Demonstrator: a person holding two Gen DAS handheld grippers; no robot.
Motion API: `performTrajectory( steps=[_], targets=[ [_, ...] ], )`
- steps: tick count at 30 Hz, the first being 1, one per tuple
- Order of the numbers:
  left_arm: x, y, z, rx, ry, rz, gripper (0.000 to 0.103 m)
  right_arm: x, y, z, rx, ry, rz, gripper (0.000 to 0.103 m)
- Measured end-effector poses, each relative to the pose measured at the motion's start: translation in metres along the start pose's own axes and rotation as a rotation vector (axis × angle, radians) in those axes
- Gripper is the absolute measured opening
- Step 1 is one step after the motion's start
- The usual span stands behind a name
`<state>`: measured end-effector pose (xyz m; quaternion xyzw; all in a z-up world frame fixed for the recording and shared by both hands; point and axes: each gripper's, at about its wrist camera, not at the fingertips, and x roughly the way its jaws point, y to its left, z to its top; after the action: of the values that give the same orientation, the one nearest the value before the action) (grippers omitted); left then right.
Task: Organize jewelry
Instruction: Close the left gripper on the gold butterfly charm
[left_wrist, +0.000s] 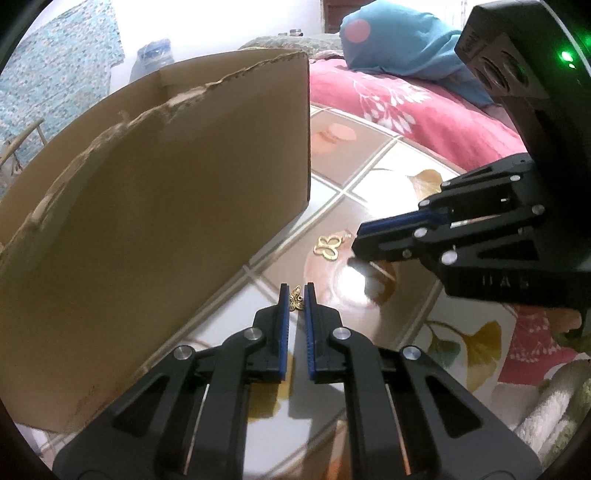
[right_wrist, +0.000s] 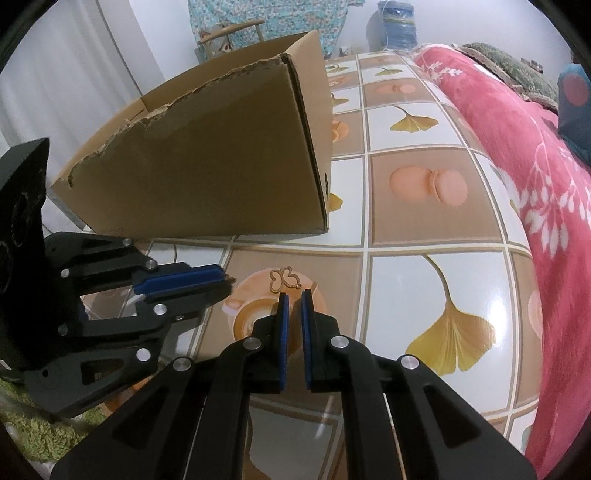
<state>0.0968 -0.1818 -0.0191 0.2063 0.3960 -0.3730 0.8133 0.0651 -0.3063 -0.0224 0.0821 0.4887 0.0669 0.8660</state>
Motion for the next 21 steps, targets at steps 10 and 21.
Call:
performTrajectory(
  steps=[10,21],
  targets=[
    [-0.018,0.009,-0.025,-0.061,0.021,0.054,0.007,-0.007,0.009,-0.004,0.006,-0.008,0.01,0.036],
    [-0.024,0.019,-0.036,-0.114,0.006,0.07,0.007,0.008,0.02,0.009,-0.031,-0.019,-0.042,0.036]
  ],
)
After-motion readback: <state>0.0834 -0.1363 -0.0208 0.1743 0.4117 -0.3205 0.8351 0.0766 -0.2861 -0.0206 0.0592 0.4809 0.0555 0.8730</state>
